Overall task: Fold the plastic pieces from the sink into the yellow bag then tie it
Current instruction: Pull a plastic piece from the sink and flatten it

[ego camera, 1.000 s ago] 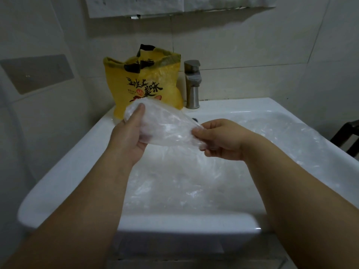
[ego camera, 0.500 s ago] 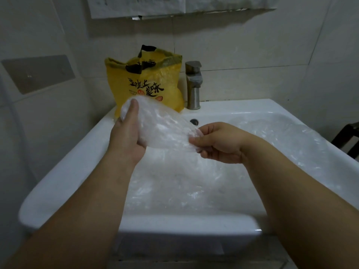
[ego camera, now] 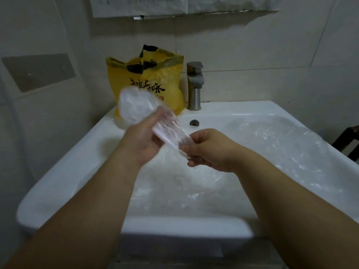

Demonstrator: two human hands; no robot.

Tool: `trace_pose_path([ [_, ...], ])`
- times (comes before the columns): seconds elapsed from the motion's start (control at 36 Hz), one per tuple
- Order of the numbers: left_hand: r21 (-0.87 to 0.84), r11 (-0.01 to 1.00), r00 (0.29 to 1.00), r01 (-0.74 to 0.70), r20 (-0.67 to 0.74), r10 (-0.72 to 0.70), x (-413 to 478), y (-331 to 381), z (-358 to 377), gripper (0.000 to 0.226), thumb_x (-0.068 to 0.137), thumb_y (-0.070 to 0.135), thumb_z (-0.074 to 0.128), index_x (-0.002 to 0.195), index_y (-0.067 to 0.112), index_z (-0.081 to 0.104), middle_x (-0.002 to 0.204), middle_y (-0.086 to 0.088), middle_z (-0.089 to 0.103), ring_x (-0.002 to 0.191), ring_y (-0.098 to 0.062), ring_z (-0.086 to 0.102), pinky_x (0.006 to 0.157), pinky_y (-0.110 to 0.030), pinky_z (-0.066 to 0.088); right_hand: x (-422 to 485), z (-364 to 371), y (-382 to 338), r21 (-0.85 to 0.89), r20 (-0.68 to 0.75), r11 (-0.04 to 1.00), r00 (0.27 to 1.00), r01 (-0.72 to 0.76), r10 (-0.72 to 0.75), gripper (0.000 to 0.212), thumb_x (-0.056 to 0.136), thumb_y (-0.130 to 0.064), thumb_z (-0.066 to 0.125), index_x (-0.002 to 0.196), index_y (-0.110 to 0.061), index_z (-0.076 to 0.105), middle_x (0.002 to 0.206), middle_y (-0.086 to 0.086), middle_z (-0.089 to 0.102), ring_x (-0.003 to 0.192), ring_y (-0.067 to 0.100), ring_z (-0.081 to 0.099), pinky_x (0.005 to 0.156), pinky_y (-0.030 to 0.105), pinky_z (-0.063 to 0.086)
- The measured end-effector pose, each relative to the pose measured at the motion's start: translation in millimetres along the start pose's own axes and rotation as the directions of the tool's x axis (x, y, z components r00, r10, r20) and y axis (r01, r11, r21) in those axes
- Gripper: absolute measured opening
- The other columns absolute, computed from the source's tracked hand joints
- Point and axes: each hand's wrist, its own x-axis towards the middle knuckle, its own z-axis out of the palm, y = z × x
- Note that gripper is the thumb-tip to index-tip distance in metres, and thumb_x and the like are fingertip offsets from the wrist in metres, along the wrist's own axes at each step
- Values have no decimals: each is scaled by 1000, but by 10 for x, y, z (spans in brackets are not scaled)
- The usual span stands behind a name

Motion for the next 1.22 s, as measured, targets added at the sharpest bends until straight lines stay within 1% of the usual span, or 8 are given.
trace_pose_path([
  [0.25, -145, 984, 994, 102, -11, -105, 5, 153, -257, 47, 82, 28, 67, 125, 9, 58, 115, -12, 70, 101, -24, 70, 74, -35, 60, -46, -143, -95, 185, -42, 982, 999, -23, 31, 5, 87, 2, 63, 81, 2, 63, 71, 8, 58, 49, 9, 59, 52, 17, 53],
  [0.36, -153, 985, 993, 78, -79, -91, 13, 153, -236, 21, 89, 4, 60, 109, 8, 65, 101, -10, 73, 85, -17, 73, 72, -25, 60, -130, -133, -187, 269, 83, 963, 995, 21, -45, 16, 79, -17, 66, 87, -3, 62, 66, 5, 58, 49, 10, 57, 48, 20, 52],
  [0.47, -102, 992, 987, 76, -134, -89, 44, 151, -269, 48, 75, 12, 72, 123, 12, 63, 112, -5, 72, 101, -15, 70, 92, -26, 53, -137, -139, -221, 437, 109, 900, 992, 12, -66, 37, 88, -21, 53, 124, -15, 52, 78, 10, 66, 55, 20, 61, 50, 29, 54],
  [0.61, -23, 992, 970, 120, -210, -122, 87, 64, -261, 27, 86, 13, 70, 113, 13, 66, 112, -4, 72, 98, -13, 70, 87, -25, 55, -120, -46, -133, -221, -32, 954, 977, 201, -213, 89, 85, 4, 63, 143, -51, 24, 149, -8, 33, 127, 22, 47, 82, 32, 55],
  [0.72, 6, 991, 966, 137, -224, -132, 93, 37, -239, 29, 88, 13, 68, 116, 9, 65, 108, -7, 72, 89, -13, 70, 70, -20, 59, -180, 113, -142, -442, 72, 787, 892, 430, -447, 57, 82, -12, 73, 118, -48, 48, 148, -21, 24, 138, 3, 23, 97, 21, 42],
  [0.86, 56, 968, 965, 243, -119, -235, 90, 37, -254, 34, 91, 19, 63, 122, 5, 62, 115, -11, 70, 98, -18, 70, 66, -23, 60, -176, 143, -136, -416, 79, 774, 867, 477, -492, 25, 84, -13, 70, 109, -15, 71, 127, -4, 61, 103, -9, 52, 88, 7, 44],
  [1.0, 118, 969, 976, 216, -4, -217, 61, 59, -206, 24, 93, -4, 46, 112, -1, 59, 97, -11, 68, 69, -11, 70, 54, -17, 54, -141, 91, -125, -396, 35, 821, 900, 412, -435, 8, 86, -19, 68, 93, -19, 72, 84, -10, 68, 79, -1, 63, 78, 20, 52],
  [1.22, 533, 839, 968, 111, 135, -214, -12, -77, -116, 50, 89, -22, 36, 114, 12, 63, 105, -6, 68, 95, -15, 65, 70, -22, 59, -42, 73, -95, -302, -153, 886, 899, 353, -410, 11, 88, -29, 65, 80, -21, 65, 78, -1, 68, 79, 18, 65, 78, 32, 54],
])
